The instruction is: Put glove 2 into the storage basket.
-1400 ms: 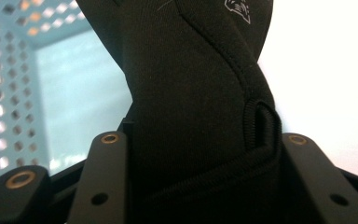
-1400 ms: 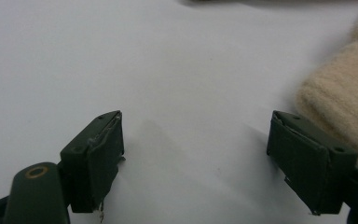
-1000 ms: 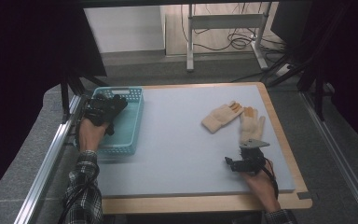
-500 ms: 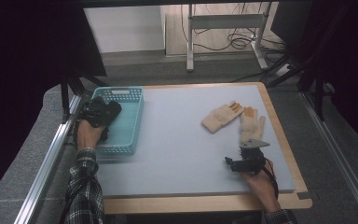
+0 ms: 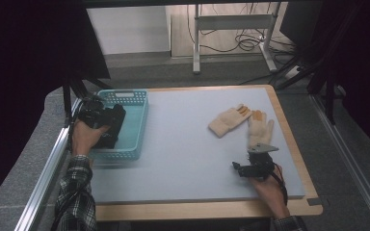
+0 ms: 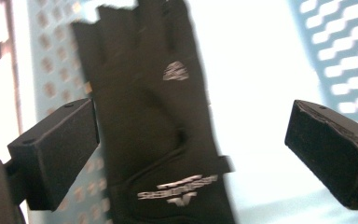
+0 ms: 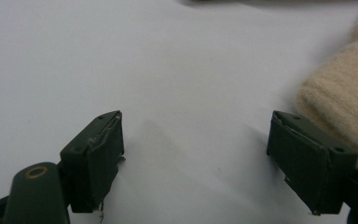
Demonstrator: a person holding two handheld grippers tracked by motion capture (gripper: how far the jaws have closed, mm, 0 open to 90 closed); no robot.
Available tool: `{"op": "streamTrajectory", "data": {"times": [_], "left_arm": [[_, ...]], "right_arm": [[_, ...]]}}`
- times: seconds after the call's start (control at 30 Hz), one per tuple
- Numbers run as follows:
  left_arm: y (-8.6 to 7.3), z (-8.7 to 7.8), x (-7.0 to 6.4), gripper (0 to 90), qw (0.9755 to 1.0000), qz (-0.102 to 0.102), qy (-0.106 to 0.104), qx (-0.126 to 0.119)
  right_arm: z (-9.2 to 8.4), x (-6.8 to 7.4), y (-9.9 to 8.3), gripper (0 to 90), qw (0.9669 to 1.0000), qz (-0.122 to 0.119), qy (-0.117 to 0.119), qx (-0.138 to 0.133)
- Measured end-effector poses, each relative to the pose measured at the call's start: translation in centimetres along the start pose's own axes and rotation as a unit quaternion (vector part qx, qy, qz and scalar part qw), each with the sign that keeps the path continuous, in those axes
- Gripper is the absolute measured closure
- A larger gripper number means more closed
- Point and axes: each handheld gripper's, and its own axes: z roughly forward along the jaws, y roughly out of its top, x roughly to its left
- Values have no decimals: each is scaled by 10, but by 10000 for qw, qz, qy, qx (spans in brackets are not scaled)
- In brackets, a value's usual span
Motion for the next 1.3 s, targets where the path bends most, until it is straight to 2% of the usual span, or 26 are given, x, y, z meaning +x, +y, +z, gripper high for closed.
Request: {"op": "streamTrajectory", "data": {"times": [0.03,0.1,0.2,0.27,0.3,0.33,0.5,0.57,0.63,0.67,0.7,0.73,0.8,0.83,0.87,0.9,0.93,0.97,1.0,1.07,1.1,1.13,1.17,1.2,1.23,1.3], "left_arm": [[0,0,0,31,10000,0,0,0],[-2,-2,-7,31,9996,65,-215,-145],[-5,-5,-22,25,9983,310,-429,-253],[-6,-6,-28,22,9971,371,-584,-328],[-6,-6,-28,19,9971,371,-584,-328],[-7,-7,-34,17,9956,420,-736,-388],[-9,-9,-45,20,9932,507,-950,-438],[-10,-13,-54,24,9899,582,-1172,-542],[-10,-15,-57,21,9888,621,-1219,-600],[-11,-20,-64,20,9862,715,-1312,-707],[-11,-20,-64,11,9862,715,-1312,-707],[-13,-22,-68,0,9843,836,-1370,-732],[-15,-29,-80,2,9825,1011,-1321,-841],[-16,-33,-86,0,9804,1104,-1367,-895],[-16,-35,-90,0,9790,1135,-1412,-937],[-16,-35,-90,0,9790,1135,-1412,-937],[-18,-39,-98,0,9770,1183,-1451,-1023],[-18,-39,-98,0,9770,1183,-1451,-1023],[-22,-43,-109,0,9745,1253,-1488,-1115],[-26,-45,-120,0,9711,1377,-1537,-1196],[-26,-45,-120,0,9711,1377,-1537,-1196],[-30,-46,-132,0,9674,1530,-1563,-1278],[-30,-46,-132,0,9674,1530,-1563,-1278],[-36,-45,-143,0,9646,1685,-1559,-1297],[-38,-44,-149,0,9630,1782,-1549,-1301],[-41,-42,-154,3,9625,1849,-1534,-1263]], "right_arm": [[0,0,0,183,10000,0,0,0],[0,0,0,183,10000,-2,-4,0],[0,0,0,183,10000,-4,-5,-2],[0,0,0,183,10000,1,-3,-2],[0,0,0,183,10000,1,-3,-2],[0,0,0,183,10000,-3,-6,-1],[0,0,0,183,10000,-1,-6,-2],[0,0,0,183,10000,-4,-5,1],[0,0,0,183,10000,-5,-5,0],[0,0,0,183,10000,-1,-3,-1],[0,0,0,183,10000,-1,-3,-1],[0,0,0,183,10000,-2,-4,0],[0,0,0,183,10000,-2,-4,0],[0,0,0,183,10000,0,-4,0],[0,0,0,183,10000,0,-4,0],[0,0,0,183,10000,0,-4,0],[0,0,0,183,10000,0,-4,1],[0,0,0,183,10000,0,-4,1],[0,0,0,183,10000,0,-4,0],[0,0,0,183,10000,2,-7,0],[0,0,0,183,10000,2,-7,0],[0,0,0,183,10000,2,-7,0],[0,0,0,183,10000,2,-7,0],[0,0,0,183,10000,10,-5,-5],[0,0,0,183,10000,6,-7,-3],[0,0,0,183,10000,2,-8,-3]]}}
